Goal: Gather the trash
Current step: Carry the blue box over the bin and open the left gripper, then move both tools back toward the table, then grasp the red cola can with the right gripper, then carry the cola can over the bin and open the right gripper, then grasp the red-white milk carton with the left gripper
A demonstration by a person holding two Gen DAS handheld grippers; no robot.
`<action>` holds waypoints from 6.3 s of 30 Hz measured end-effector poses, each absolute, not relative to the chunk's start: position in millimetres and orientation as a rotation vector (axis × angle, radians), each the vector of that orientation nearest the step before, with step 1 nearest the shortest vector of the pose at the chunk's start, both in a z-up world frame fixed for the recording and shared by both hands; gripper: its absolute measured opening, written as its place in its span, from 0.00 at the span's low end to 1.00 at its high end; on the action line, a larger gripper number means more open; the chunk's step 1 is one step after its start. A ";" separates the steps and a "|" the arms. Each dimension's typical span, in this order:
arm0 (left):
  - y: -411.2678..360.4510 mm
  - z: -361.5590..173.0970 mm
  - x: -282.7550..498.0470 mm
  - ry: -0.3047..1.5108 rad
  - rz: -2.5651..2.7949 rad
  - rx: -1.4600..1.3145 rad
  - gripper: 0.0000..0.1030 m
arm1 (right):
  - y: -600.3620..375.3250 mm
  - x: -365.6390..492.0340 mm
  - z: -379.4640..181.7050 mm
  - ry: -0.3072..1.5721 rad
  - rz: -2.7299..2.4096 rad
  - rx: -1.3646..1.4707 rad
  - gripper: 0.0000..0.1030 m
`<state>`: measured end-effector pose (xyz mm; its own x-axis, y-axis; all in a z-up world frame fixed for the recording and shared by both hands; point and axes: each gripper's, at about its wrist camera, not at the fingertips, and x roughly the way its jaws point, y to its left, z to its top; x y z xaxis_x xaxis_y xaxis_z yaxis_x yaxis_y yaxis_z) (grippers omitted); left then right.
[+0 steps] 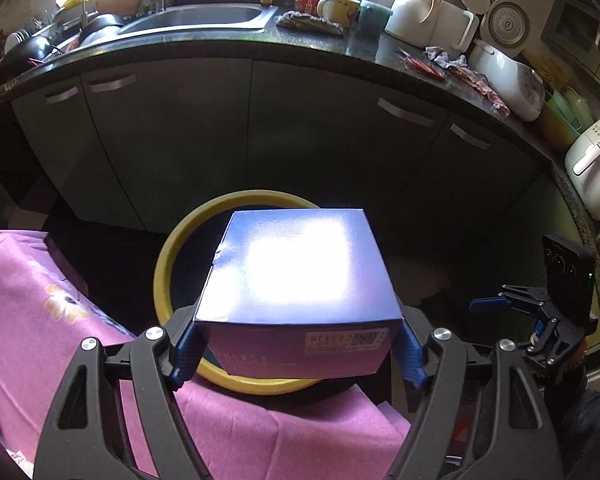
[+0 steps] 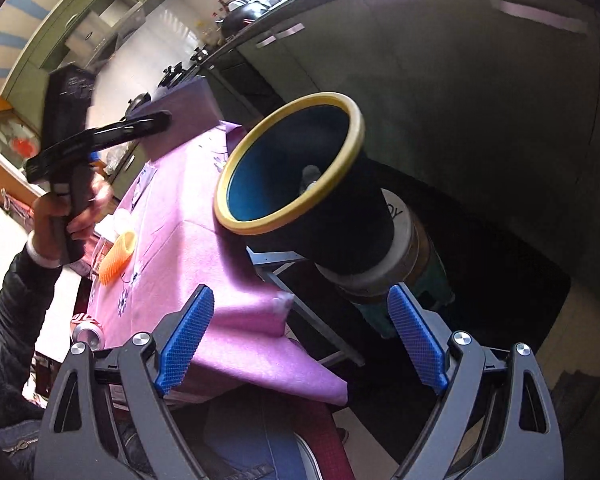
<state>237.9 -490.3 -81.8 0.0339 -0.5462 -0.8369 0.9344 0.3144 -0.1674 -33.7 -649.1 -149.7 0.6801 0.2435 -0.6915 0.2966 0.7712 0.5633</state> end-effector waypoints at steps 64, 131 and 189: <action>92.2 22.7 18.1 0.404 -0.286 -0.185 0.93 | -133.5 152.3 -92.6 1.173 0.909 -0.469 0.89; -24.6 -6.9 100.3 0.566 -0.573 -0.060 0.93 | -618.5 224.6 -106.8 1.040 -0.063 0.235 0.53; -47.7 -143.2 357.9 0.926 -0.840 0.361 0.89 | -454.7 176.6 -105.8 0.981 0.195 0.426 0.80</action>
<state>357.9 -47.7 -143.2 0.3229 -0.4775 -0.8171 0.7668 0.6381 -0.0698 176.6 -454.7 -105.8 0.5475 0.3479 -0.7610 0.0307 0.9005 0.4337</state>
